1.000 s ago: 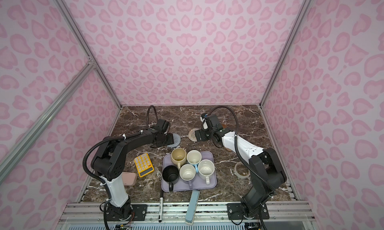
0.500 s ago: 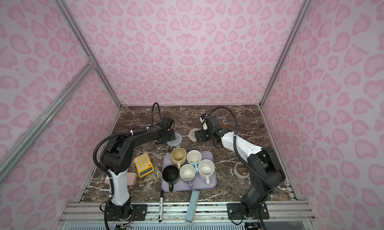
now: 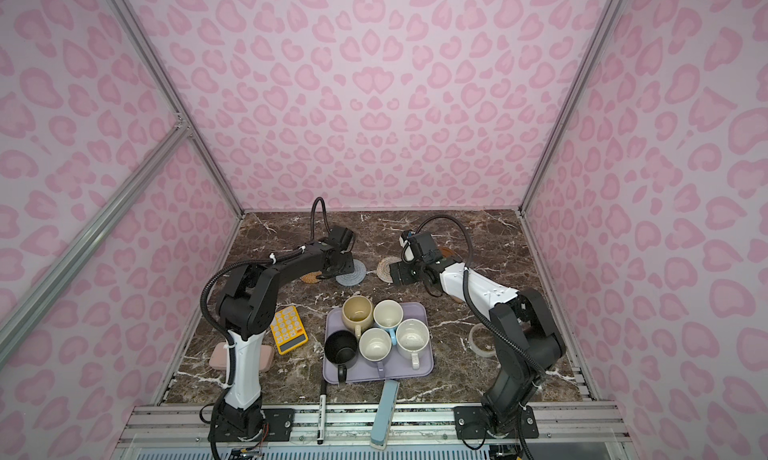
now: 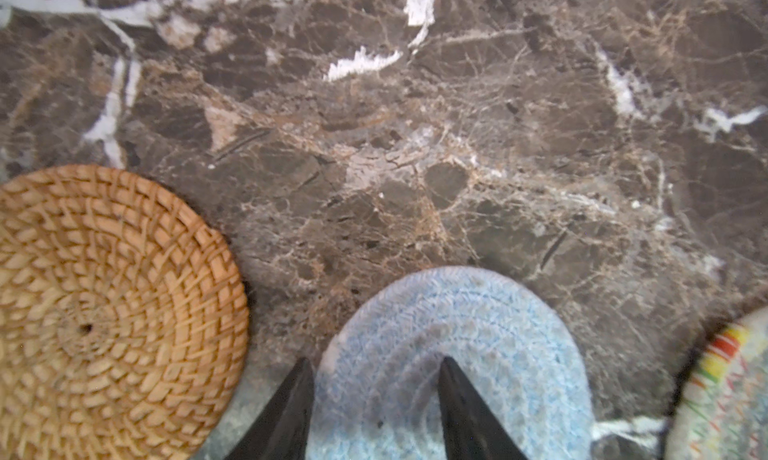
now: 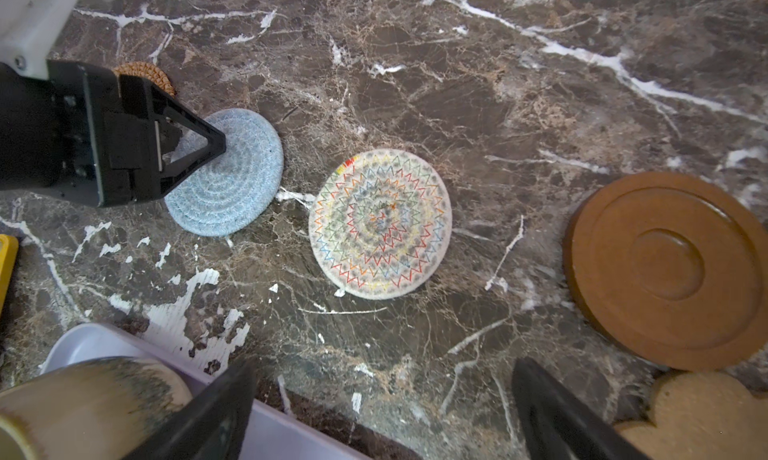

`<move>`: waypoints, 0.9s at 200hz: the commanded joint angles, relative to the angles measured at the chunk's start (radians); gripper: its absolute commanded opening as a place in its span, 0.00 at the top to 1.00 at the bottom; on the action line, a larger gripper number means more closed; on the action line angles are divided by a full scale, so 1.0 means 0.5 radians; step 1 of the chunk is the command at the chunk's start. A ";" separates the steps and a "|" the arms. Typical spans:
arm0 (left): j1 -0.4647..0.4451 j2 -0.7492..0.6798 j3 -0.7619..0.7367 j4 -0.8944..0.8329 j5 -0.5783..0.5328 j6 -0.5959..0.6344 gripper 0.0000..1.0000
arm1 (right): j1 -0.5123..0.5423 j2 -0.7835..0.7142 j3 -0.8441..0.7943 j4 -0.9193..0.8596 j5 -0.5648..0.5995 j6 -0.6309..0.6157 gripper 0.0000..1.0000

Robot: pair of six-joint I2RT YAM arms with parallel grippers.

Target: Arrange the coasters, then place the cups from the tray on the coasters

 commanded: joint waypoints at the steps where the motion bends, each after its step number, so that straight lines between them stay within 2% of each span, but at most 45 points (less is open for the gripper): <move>1: 0.011 0.048 0.058 -0.123 -0.056 0.029 0.50 | -0.005 0.032 0.018 0.028 0.001 0.003 0.02; 98: 0.045 0.102 0.195 -0.084 0.017 0.046 0.49 | -0.008 0.118 0.094 0.018 -0.015 0.006 0.02; 130: 0.045 -0.003 0.168 -0.065 0.036 0.057 0.40 | -0.021 0.137 0.123 0.006 -0.002 0.006 0.02; 158: 0.045 -0.106 0.180 -0.072 0.047 0.072 0.22 | -0.041 0.170 0.182 -0.034 -0.008 0.000 0.01; 180: 0.043 -0.241 0.152 -0.063 0.080 0.073 0.21 | -0.056 0.189 0.206 -0.060 0.000 0.008 0.02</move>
